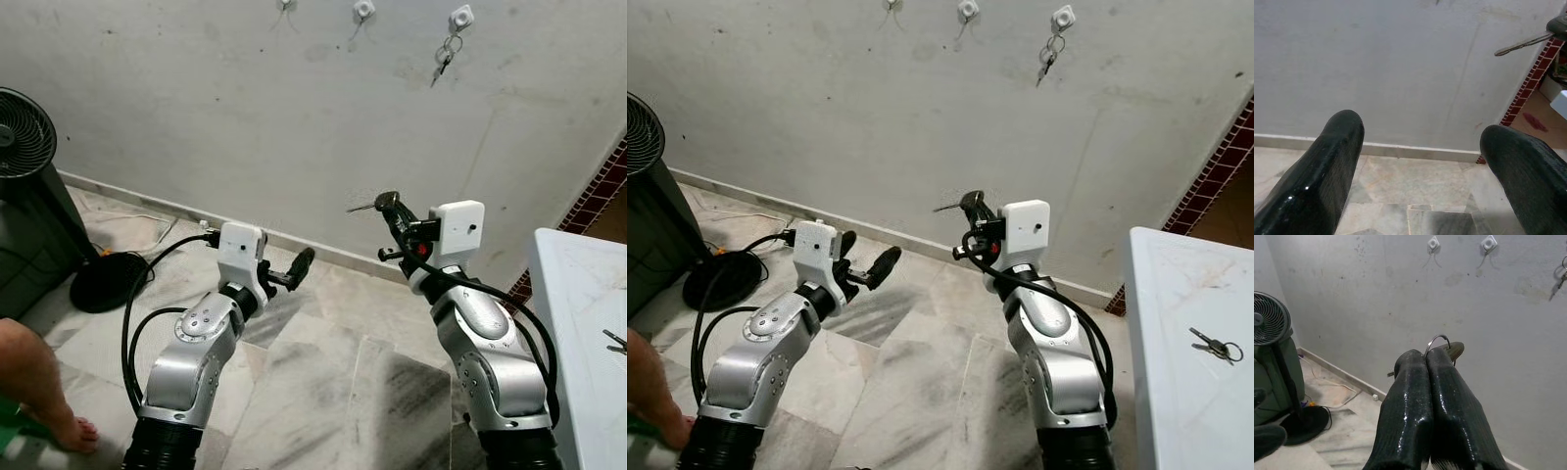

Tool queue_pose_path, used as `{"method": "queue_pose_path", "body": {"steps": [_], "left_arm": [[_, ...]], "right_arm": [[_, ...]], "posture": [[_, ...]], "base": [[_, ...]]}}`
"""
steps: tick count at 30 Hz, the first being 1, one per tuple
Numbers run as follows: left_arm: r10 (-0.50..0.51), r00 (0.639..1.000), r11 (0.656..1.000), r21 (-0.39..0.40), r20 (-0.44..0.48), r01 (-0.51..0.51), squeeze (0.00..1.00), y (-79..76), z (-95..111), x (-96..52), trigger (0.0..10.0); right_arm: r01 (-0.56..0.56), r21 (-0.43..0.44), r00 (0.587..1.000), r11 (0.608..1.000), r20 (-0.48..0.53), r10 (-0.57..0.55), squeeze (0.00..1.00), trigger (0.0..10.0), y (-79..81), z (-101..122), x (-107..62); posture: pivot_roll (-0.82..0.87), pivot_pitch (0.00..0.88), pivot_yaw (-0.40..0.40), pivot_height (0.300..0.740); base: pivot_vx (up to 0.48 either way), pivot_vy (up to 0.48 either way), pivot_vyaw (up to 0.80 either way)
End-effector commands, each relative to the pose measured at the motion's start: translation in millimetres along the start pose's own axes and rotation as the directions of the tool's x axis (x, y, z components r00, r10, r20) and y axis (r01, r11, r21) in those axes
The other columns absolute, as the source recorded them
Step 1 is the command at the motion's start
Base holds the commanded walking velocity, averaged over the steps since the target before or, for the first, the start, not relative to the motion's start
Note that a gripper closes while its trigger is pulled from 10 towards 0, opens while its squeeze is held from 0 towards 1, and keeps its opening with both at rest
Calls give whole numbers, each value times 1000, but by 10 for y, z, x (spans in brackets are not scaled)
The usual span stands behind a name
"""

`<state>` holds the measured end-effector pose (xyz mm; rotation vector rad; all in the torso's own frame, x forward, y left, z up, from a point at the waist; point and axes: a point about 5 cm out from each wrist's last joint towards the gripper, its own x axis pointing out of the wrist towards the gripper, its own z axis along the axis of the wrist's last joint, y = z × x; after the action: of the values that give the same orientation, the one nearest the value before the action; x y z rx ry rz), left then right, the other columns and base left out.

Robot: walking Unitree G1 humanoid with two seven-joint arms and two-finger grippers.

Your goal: Hang keys on a hook

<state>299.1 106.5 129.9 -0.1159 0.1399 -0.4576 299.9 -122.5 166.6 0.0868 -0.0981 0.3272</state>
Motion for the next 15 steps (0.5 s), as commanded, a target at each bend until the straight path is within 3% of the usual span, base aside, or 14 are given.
{"method": "queue_pose_path", "body": {"steps": [1, 15], "left_arm": [[-13, 1000, 1000, 6, 8, 13, 0, -17, 39, -6, 10000], [-37, 999, 999, -4, 3, 37, 0, -44, 42, -2, 10000]], "right_arm": [[-1, -9, 1000, 1000, 17, 1, 0, 10000, 0, 44, 20], [24, -25, 999, 999, 39, -23, 0, 10000, -5, 56, 25]], "posture": [[119, 0, -30, 740], [119, 0, -27, 740]], "base": [[307, 0, 0], [359, 0, 0]]}}
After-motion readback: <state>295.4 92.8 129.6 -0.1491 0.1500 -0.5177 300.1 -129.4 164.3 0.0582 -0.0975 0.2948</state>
